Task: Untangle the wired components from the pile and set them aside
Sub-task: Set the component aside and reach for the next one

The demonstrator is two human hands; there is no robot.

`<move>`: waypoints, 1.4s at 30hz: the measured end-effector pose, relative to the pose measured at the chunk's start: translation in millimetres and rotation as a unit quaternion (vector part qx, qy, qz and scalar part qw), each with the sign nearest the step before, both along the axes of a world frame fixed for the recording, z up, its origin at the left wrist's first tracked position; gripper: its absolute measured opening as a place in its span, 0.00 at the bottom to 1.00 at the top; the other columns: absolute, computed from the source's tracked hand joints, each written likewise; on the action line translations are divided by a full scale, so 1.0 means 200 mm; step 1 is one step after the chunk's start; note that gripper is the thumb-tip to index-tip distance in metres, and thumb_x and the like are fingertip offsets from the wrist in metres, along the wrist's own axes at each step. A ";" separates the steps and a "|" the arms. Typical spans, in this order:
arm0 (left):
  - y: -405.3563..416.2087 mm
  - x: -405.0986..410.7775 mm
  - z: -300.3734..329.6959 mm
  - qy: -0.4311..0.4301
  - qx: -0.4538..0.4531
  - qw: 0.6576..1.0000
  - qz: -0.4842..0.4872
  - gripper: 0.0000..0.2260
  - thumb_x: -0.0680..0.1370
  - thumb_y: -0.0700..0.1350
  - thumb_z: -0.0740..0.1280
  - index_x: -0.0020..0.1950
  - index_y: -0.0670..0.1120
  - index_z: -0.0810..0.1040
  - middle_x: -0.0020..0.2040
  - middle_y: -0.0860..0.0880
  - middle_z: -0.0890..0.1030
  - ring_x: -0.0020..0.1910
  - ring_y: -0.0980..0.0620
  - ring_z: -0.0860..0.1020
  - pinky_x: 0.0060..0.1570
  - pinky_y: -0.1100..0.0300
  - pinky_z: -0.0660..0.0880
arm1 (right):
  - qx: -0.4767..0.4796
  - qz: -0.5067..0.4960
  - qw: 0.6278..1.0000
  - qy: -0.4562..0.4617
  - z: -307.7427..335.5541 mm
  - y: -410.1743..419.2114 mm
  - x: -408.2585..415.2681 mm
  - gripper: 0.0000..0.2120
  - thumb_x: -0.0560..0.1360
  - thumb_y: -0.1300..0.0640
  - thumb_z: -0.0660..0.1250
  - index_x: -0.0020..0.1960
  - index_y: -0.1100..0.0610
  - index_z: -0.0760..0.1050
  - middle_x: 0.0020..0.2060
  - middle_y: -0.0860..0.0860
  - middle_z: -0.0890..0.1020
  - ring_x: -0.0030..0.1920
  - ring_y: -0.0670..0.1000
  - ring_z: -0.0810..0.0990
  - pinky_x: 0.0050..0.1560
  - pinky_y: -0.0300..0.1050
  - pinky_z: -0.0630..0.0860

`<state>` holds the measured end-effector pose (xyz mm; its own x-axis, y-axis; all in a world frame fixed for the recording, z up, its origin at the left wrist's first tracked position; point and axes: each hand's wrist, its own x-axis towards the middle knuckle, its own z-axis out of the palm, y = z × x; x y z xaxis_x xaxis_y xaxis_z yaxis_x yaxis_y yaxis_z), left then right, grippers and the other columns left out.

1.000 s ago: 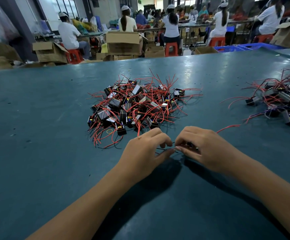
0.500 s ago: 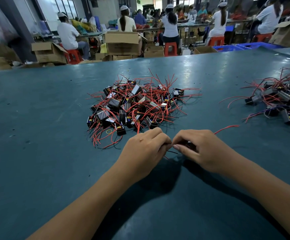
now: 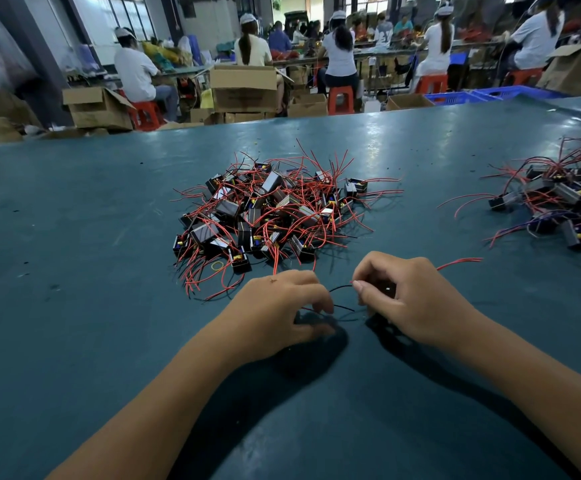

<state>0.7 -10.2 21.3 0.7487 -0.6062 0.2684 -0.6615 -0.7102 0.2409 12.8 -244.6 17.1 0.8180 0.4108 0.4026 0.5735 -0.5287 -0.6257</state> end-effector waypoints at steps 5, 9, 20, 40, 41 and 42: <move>-0.02 0.01 0.00 0.021 -0.034 0.999 -0.017 0.03 0.78 0.49 0.71 0.50 0.51 0.82 0.44 0.60 0.75 0.42 0.64 0.70 0.43 0.61 0.72 | 0.052 -0.023 0.997 0.061 0.00 0.01 0.00 0.07 0.78 0.60 0.69 0.41 0.52 0.76 0.31 0.48 0.82 0.29 0.48 0.81 0.30 0.37 0.76; -0.03 0.00 0.00 0.030 -0.116 0.993 0.015 0.03 0.81 0.45 0.68 0.48 0.48 0.78 0.39 0.61 0.75 0.38 0.61 0.73 0.38 0.70 0.67 | 0.107 -0.030 0.987 0.114 -0.01 0.01 0.00 0.07 0.78 0.60 0.68 0.42 0.53 0.76 0.31 0.51 0.83 0.28 0.51 0.82 0.27 0.40 0.76; -0.09 -0.03 -0.02 0.065 -0.234 0.967 0.079 0.03 0.81 0.43 0.67 0.49 0.45 0.78 0.38 0.51 0.82 0.37 0.52 0.79 0.41 0.50 0.76 | 0.172 -0.029 0.973 0.148 -0.01 0.07 -0.03 0.06 0.78 0.62 0.69 0.42 0.55 0.78 0.32 0.53 0.84 0.29 0.52 0.82 0.27 0.42 0.76; -0.13 -0.04 -0.03 0.066 -0.269 0.956 0.093 0.03 0.80 0.44 0.69 0.47 0.46 0.80 0.36 0.52 0.83 0.34 0.54 0.79 0.36 0.56 0.77 | 0.273 -0.021 0.946 0.172 -0.05 0.12 -0.03 0.04 0.76 0.61 0.72 0.43 0.55 0.83 0.31 0.51 0.82 0.28 0.47 0.75 0.27 0.36 0.69; -0.13 -0.04 -0.03 0.070 -0.273 0.955 0.093 0.03 0.80 0.43 0.69 0.47 0.46 0.80 0.36 0.53 0.83 0.33 0.56 0.79 0.35 0.59 0.76 | 0.281 -0.021 0.944 0.174 -0.05 0.12 -0.03 0.04 0.75 0.62 0.72 0.42 0.55 0.83 0.30 0.50 0.81 0.28 0.47 0.75 0.27 0.35 0.69; -0.14 -0.04 -0.03 0.073 -0.277 0.954 0.093 0.02 0.79 0.43 0.69 0.47 0.46 0.80 0.36 0.53 0.83 0.33 0.58 0.79 0.35 0.62 0.75 | 0.289 -0.021 0.941 0.176 -0.05 0.13 -0.03 0.04 0.75 0.62 0.72 0.42 0.56 0.83 0.30 0.50 0.81 0.28 0.47 0.74 0.26 0.35 0.68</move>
<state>-6.7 -37.5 15.5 0.8833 -0.2553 0.3931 -0.4671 -0.5487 0.6933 6.4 -219.5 6.1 0.9534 0.1703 0.2490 0.2622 -0.0592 -0.9632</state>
